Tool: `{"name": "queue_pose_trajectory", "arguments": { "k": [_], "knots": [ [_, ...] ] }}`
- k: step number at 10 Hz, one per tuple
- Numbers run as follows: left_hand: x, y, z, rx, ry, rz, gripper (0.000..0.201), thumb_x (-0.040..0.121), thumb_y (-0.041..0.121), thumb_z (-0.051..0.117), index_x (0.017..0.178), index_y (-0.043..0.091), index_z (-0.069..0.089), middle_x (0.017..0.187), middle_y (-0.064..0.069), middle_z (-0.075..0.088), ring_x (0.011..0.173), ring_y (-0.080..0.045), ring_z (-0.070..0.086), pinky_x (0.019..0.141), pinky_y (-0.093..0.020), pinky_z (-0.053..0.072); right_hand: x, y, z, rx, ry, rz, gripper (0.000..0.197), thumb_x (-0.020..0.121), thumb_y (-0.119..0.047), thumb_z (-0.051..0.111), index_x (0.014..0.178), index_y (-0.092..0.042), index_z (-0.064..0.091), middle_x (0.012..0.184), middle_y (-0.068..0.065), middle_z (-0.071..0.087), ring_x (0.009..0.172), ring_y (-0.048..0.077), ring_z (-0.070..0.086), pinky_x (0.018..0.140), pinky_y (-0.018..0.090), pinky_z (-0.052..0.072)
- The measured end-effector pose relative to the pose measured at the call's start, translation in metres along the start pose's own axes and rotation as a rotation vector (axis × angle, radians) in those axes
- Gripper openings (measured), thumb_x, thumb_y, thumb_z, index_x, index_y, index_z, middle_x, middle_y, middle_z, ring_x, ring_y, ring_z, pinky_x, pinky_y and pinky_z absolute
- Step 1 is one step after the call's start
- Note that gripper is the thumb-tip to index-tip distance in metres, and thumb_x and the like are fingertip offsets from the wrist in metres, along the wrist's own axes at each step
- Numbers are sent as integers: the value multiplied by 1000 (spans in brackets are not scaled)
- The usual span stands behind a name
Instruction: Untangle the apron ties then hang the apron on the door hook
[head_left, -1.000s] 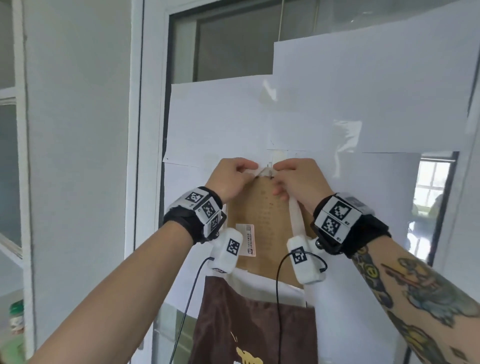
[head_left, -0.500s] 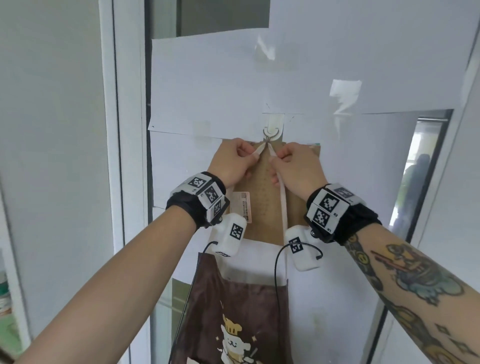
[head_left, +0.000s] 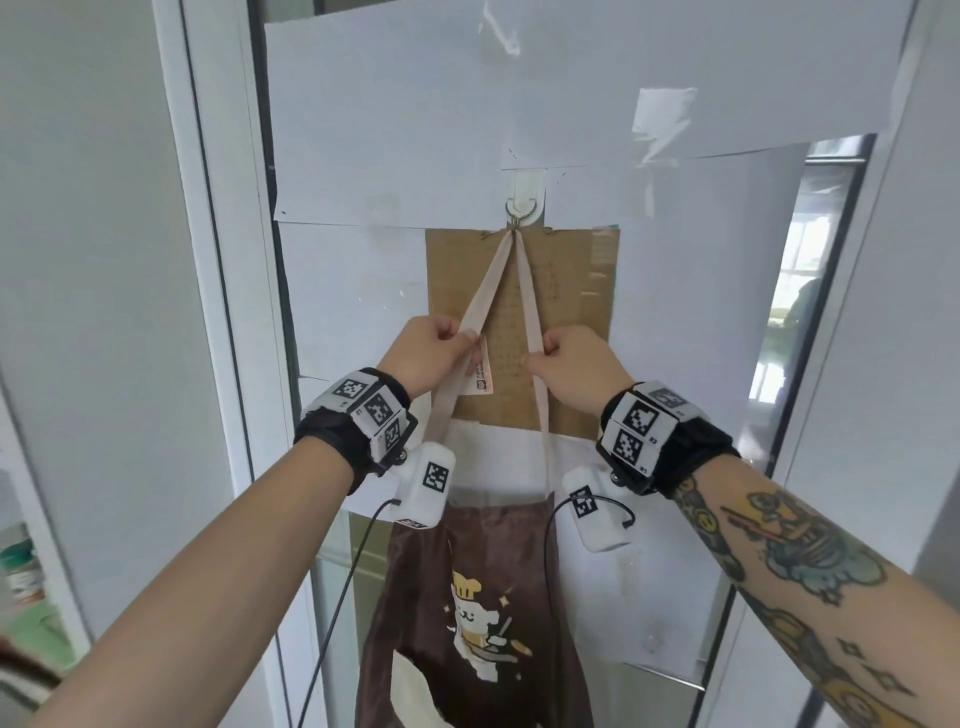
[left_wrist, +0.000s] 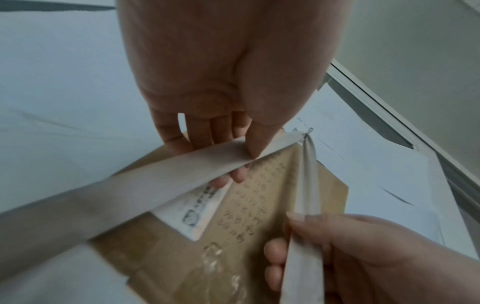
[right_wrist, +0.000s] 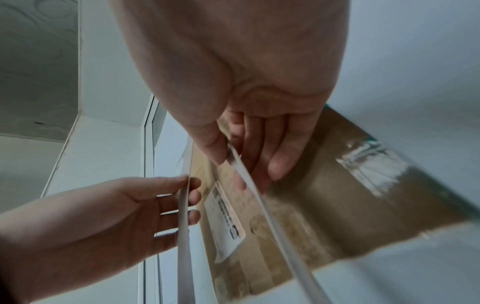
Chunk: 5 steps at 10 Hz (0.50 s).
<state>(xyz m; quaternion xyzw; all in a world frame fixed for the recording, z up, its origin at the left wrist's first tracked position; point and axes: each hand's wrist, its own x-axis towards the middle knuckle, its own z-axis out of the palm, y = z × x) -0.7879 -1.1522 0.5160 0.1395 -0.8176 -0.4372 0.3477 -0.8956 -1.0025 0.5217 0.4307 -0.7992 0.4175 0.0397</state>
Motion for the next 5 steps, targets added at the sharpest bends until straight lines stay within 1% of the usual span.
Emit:
{"name": "queue_pose_trajectory", "arguments": {
  "k": [1,2,3,4,5],
  "knots": [
    [-7,-17,-2,-51,-8,-63,23,93,20,52,74,12,63,78,-9,71,71,-21,66,82,-38,56,-6,10,7,41,-37,23,21,89,-27,56,78,-12,65,71,-1,72,72,16,67,71,28,50],
    [-18,-42,2,-49,-33,-108,25,94,21,50,80,7,65,80,-9,72,78,-23,66,93,-46,53,-15,30,21,135,-46,53,20,91,-30,54,82,-16,65,78,1,74,75,15,71,82,35,56],
    [-24,-55,3,-66,-52,-142,27,94,22,50,82,4,66,80,-9,72,81,-24,66,96,-48,51,-23,41,31,145,-79,81,21,92,-30,53,84,-15,66,78,1,74,73,13,71,84,37,57],
    [-30,-64,5,-76,-11,-145,21,91,27,55,78,14,66,89,-15,71,86,-30,65,95,-48,51,-32,47,39,99,-61,63,27,90,-34,54,85,-11,68,81,2,74,76,14,70,84,36,55],
    [-31,-68,2,-72,84,-139,13,91,24,56,90,15,66,95,-9,68,90,-25,63,87,-36,51,-35,48,38,95,35,67,29,88,-39,56,95,-12,65,88,0,72,84,16,67,81,31,52]
  ]
}}
